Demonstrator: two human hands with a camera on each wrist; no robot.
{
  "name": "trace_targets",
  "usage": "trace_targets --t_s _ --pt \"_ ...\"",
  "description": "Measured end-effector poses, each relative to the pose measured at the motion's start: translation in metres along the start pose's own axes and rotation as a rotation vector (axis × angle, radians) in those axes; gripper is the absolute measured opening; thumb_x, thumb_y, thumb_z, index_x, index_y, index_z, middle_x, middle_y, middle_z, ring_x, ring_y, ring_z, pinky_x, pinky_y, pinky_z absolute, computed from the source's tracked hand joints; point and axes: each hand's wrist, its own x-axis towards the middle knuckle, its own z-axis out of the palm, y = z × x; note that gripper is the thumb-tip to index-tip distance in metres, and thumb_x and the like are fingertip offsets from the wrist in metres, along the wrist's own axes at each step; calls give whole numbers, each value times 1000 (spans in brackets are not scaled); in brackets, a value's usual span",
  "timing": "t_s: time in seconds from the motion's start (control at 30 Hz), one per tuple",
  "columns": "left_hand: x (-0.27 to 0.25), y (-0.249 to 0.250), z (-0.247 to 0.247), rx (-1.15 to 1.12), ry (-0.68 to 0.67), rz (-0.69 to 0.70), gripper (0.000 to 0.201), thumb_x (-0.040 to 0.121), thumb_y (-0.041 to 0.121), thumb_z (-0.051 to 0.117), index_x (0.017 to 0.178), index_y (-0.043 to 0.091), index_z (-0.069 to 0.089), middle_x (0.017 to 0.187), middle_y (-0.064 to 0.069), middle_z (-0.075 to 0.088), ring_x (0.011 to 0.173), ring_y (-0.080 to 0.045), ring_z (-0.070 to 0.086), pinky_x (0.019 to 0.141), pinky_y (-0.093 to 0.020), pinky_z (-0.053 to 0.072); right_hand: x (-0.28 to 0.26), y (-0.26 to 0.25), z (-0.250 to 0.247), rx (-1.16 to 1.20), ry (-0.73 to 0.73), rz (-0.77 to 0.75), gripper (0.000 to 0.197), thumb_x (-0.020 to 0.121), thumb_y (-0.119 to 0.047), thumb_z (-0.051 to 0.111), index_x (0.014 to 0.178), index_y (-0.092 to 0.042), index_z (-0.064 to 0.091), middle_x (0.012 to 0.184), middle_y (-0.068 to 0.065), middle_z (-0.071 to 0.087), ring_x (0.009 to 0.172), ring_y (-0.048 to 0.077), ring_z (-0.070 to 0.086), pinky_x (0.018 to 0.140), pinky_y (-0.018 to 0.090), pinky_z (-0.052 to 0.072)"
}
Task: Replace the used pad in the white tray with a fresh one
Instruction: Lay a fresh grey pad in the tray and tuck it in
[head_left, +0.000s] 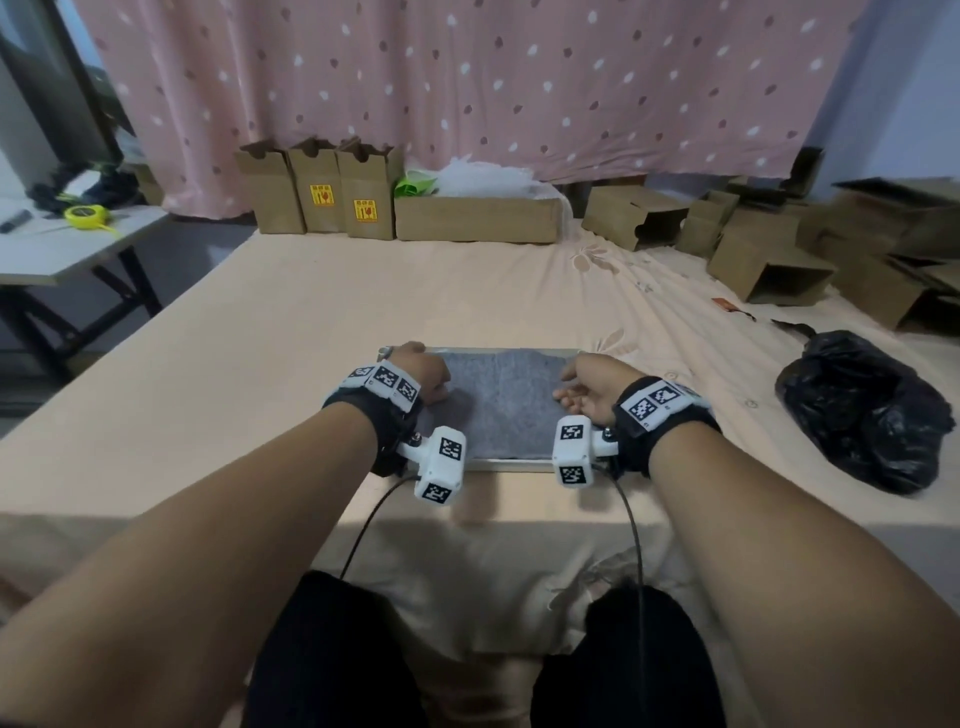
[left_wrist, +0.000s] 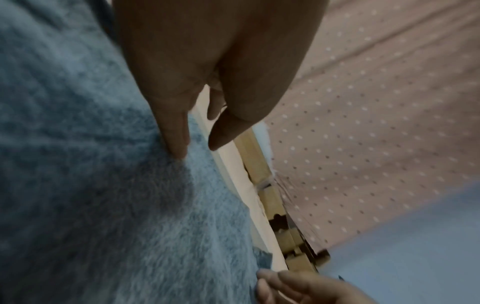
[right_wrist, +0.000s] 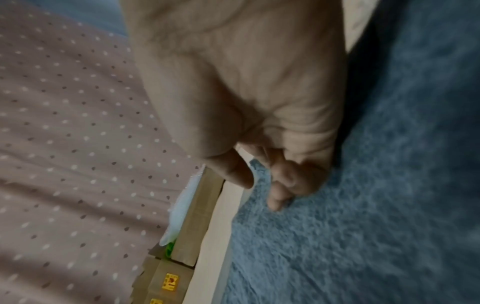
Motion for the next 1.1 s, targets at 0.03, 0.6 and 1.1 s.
trace_targets --t_s 0.03,0.6,1.1 --pt "-4 5 -3 102 12 60 36 102 24 51 134 11 60 139 -4 61 133 -21 49 114 -34 39 1 -2 -3 -19 13 -31 11 96 -7 40 88 -3 47 71 14 51 51 16 40 38 22 34" --pt "-91 4 -53 1077 -200 107 23 87 29 70 83 7 72 65 2 55 76 -21 56 83 -36 53 -87 5 -3 -1571 82 -243 25 82 -3 62 61 -8 48 65 7 53 58 21 51 55 27 44" --pt "-94 -11 -44 954 -200 141 30 95 21 55 111 2 72 108 -10 70 92 -20 59 88 -33 50 -83 19 -1 -1606 -43 -351 17 96 -12 41 94 -6 57 98 10 56 88 26 54 73 28 41"
